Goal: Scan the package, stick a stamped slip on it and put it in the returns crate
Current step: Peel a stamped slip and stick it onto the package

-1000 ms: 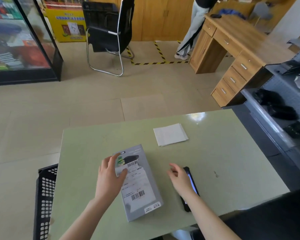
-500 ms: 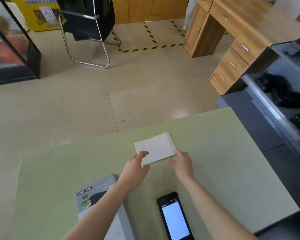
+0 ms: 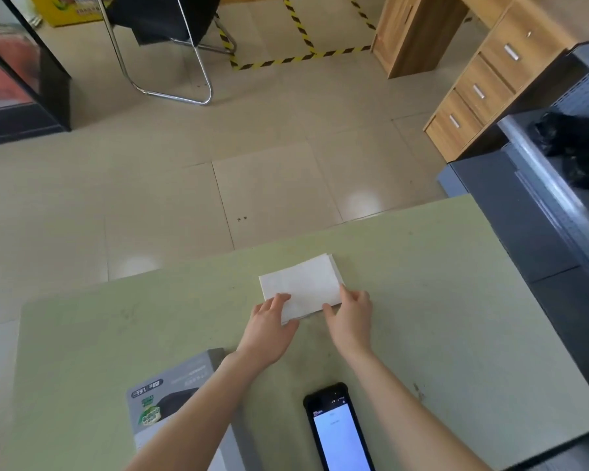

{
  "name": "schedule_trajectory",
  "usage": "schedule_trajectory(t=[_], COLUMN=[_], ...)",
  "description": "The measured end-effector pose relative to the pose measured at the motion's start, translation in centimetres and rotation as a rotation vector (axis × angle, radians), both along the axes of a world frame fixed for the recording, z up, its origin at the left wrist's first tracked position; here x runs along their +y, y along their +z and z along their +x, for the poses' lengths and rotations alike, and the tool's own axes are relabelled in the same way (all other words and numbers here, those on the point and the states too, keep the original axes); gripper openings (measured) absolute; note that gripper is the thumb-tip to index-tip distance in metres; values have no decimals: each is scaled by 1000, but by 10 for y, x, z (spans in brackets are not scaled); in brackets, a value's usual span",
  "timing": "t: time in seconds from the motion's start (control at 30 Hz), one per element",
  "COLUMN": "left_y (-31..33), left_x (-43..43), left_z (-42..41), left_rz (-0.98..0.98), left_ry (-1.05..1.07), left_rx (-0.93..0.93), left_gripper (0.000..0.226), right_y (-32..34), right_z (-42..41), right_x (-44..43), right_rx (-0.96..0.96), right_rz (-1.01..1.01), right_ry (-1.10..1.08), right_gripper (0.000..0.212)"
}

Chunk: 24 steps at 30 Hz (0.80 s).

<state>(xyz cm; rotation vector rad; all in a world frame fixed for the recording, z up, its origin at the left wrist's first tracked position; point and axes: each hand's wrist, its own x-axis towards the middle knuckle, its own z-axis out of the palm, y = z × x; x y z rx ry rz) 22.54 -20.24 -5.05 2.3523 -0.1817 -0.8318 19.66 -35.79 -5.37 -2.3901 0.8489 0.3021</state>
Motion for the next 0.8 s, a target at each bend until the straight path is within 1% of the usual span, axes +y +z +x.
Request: schedule_trajectory(t=[0.13, 0.23, 0.33, 0.37, 0.47, 0.6, 0.7, 0.73, 0.8], left_y=[5, 9, 16, 18, 27, 37, 41, 41, 42], left_x=[1, 1, 1, 2, 3, 11, 23, 28, 41], left_z=[7, 10, 11, 12, 14, 18, 20, 21, 23], left_rz=[-32, -69, -175, -220, -340, -464, -439, -424, -385], left_ry=[65, 100, 207, 251, 372, 539, 606, 622, 633], left_rx=[62, 123, 245, 282, 322, 281, 144, 97, 13], left_gripper=[52, 52, 52, 52, 51, 62, 61, 63, 65], right_y=[3, 4, 8, 11, 20, 30, 38, 39, 38], right_z=[-6, -9, -15, -18, -26, -32, -33, -33, -30], right_x=[7, 10, 11, 12, 17, 31, 43, 47, 51], right_rx=[-5, -26, -192, -251, -334, -319, -319, -319, -328], right_rz=[-29, 1, 92, 119, 178, 233, 305, 318, 298], right_ry=[61, 82, 96, 125, 274, 413, 545, 582, 612], right_gripper=[55, 55, 44, 44, 54, 66, 69, 67, 55])
